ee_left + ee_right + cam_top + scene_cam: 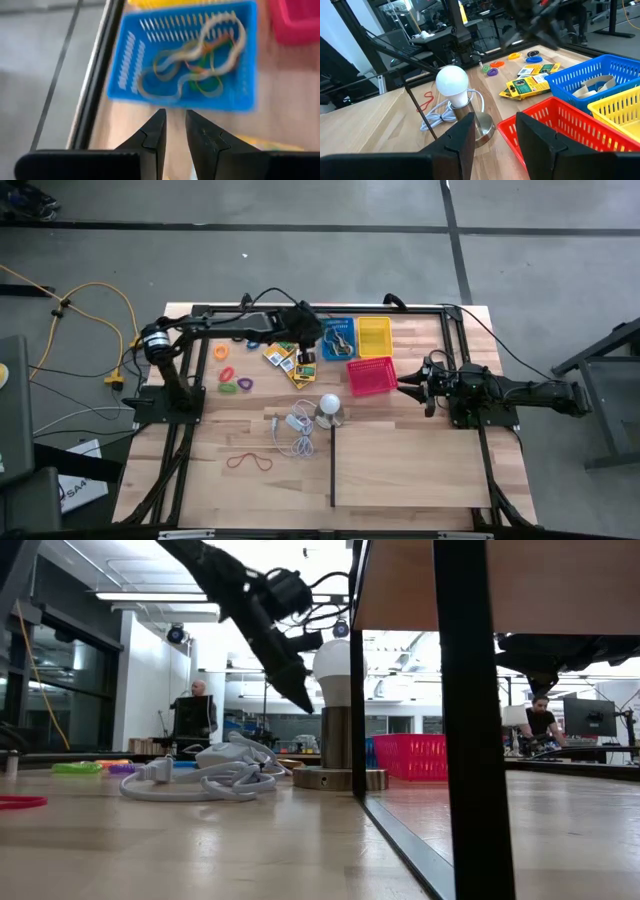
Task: Pick & Place Office Desk Supplies
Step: Put the red rubber band into the blue bin
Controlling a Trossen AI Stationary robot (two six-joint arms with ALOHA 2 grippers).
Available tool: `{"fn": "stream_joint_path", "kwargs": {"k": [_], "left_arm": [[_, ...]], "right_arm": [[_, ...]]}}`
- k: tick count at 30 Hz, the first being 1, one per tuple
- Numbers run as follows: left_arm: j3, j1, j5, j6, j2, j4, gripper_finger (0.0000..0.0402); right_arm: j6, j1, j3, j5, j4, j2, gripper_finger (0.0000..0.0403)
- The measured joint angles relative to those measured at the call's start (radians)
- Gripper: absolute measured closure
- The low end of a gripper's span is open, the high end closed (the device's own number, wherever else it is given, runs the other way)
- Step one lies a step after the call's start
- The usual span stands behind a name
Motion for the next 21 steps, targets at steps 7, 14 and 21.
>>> {"fn": "stream_joint_path", "kwargs": {"k": [7, 14, 21], "left_arm": [[0.0, -0.136, -0.06, -0.175, -0.112, -0.271, 0.0335], [0.0, -0.247, -0.067, -0.345, -0.163, -0.404, 0.0335], [-0.014, -0.306, -0.092, -0.49, -0.164, -0.444, 0.0335]], "right_arm": [[0.0, 0.0, 0.0, 0.0, 0.0, 0.0, 0.0272], [0.0, 0.0, 0.0, 0.0, 0.0, 0.0, 0.0272], [0.0, 0.0, 0.0, 0.0, 0.0, 0.0, 0.0272]]}}
